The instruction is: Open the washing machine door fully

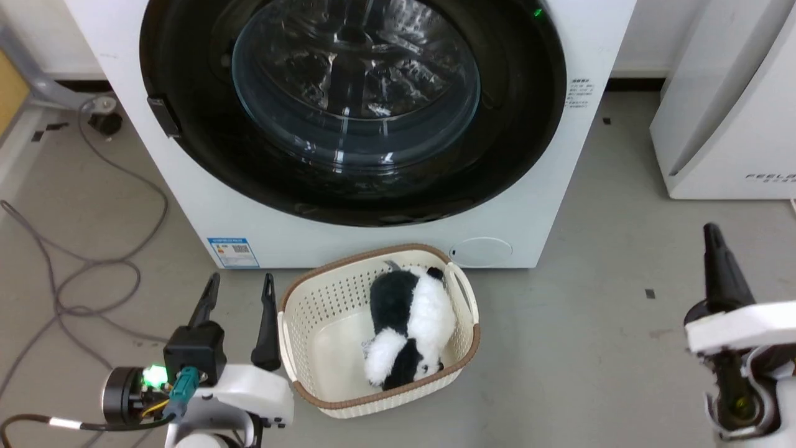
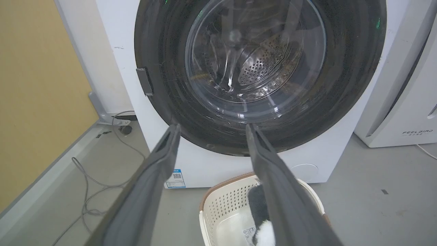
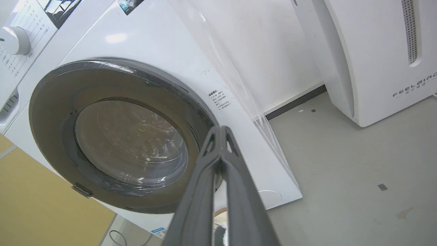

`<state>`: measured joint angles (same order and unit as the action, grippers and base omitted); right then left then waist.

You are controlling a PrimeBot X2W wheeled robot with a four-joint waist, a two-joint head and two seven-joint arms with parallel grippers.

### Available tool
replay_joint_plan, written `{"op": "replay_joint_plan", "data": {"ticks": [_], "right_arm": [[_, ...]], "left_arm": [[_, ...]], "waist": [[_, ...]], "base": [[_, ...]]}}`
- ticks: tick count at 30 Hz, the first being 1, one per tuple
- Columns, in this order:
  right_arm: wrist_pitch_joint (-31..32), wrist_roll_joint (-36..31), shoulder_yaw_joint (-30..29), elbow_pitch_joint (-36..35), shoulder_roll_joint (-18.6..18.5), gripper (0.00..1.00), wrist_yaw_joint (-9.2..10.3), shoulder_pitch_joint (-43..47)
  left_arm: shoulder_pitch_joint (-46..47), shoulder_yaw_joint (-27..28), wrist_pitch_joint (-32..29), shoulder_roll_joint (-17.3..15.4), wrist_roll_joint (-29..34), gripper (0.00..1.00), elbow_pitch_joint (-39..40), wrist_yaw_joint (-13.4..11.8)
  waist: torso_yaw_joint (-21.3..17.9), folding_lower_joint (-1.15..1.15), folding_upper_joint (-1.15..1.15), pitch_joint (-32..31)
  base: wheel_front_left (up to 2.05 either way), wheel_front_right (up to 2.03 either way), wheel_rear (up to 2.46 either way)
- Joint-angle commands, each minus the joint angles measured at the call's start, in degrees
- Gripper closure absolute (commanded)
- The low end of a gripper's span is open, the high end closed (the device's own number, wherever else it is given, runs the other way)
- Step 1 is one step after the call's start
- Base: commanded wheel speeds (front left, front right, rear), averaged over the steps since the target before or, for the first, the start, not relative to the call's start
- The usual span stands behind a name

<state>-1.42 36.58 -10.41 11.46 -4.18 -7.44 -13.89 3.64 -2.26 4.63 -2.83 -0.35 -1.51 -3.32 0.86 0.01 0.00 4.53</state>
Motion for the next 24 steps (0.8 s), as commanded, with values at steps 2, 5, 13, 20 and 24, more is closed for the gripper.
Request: {"op": "replay_joint_plan", "data": {"ticks": [2,5,13,20,24], "right_arm": [[0.66,3.63,-1.04,2.00,-0.97,1.00,-0.03,-2.92],[1.28,6.49,-1.62,4.05,-1.72,1.00,-0.03,-5.62],[2.37,12.61,-2.29,8.99,-3.66,1.00,-0.03,-13.06],[2.89,16.18,-1.54,13.21,-5.27,1.00,-0.03,-19.35],[2.59,17.72,-0.91,15.37,-6.09,1.00,-0.03,-23.05]], "left_arm": [[1.34,-0.32,0.68,-0.03,-0.25,0.00,0.12,-0.55],[1.79,-0.55,1.04,-0.03,-0.20,0.00,0.19,-0.80],[3.09,-1.12,2.00,-0.04,-0.17,0.00,0.38,-1.53],[4.23,-1.83,2.83,-0.04,-0.36,0.00,0.37,-2.30],[4.84,-2.26,3.31,-0.04,-0.51,0.00,0.35,-2.75]], "waist": [[0.22,-0.01,0.00,0.89],[0.35,-0.01,0.00,1.91],[1.01,-0.01,0.00,4.65],[1.79,-0.01,0.00,6.85],[2.30,-0.01,0.00,8.02]], "base": [[0.00,0.00,0.00],[0.00,0.00,0.00],[0.00,0.00,0.00],[0.00,0.00,0.00],[0.00,0.00,0.00]]}}
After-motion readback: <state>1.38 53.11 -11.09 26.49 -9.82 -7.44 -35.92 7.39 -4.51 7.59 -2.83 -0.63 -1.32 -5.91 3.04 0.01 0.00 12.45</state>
